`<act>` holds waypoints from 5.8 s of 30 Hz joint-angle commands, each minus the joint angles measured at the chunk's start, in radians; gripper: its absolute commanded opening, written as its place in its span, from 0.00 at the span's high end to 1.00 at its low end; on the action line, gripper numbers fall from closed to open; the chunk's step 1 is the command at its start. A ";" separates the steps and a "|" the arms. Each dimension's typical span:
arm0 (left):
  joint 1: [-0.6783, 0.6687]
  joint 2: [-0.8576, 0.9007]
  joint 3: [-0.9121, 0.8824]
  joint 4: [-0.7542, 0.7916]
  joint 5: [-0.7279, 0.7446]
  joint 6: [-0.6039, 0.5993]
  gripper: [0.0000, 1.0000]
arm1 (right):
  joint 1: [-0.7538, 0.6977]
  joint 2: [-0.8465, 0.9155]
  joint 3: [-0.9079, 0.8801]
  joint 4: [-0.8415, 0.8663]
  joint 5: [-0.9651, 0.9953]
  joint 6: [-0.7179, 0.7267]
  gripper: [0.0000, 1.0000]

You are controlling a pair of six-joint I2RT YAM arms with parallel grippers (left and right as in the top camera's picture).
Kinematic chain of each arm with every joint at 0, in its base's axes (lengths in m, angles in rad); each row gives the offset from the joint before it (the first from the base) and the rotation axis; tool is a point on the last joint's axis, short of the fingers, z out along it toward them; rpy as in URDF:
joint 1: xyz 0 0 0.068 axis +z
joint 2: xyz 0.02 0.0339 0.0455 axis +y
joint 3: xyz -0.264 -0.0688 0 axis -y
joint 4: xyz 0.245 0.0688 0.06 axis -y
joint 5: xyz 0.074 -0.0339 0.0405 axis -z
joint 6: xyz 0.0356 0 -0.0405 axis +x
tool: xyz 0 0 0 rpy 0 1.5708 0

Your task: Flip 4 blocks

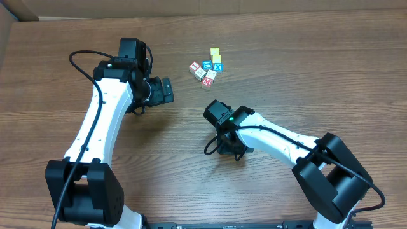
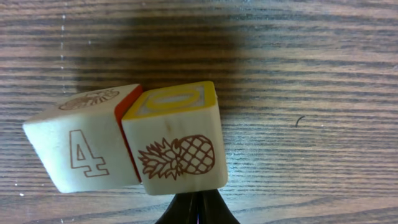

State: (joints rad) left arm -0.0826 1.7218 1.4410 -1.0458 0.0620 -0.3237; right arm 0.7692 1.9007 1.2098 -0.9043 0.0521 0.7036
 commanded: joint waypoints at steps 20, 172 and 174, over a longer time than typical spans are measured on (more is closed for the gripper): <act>0.004 0.011 0.019 0.003 -0.014 -0.016 0.00 | 0.005 -0.027 -0.004 0.029 0.008 0.006 0.96; 0.004 0.011 0.019 0.003 -0.014 -0.016 0.00 | -0.140 0.318 0.439 0.497 0.068 -0.109 0.24; 0.004 0.011 0.019 0.003 -0.014 -0.016 0.00 | -0.140 0.341 0.439 0.520 0.100 -0.108 0.24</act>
State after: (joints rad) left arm -0.0826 1.7218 1.4410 -1.0458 0.0620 -0.3237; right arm 0.6243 2.2204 1.6470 -0.4088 0.1104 0.6014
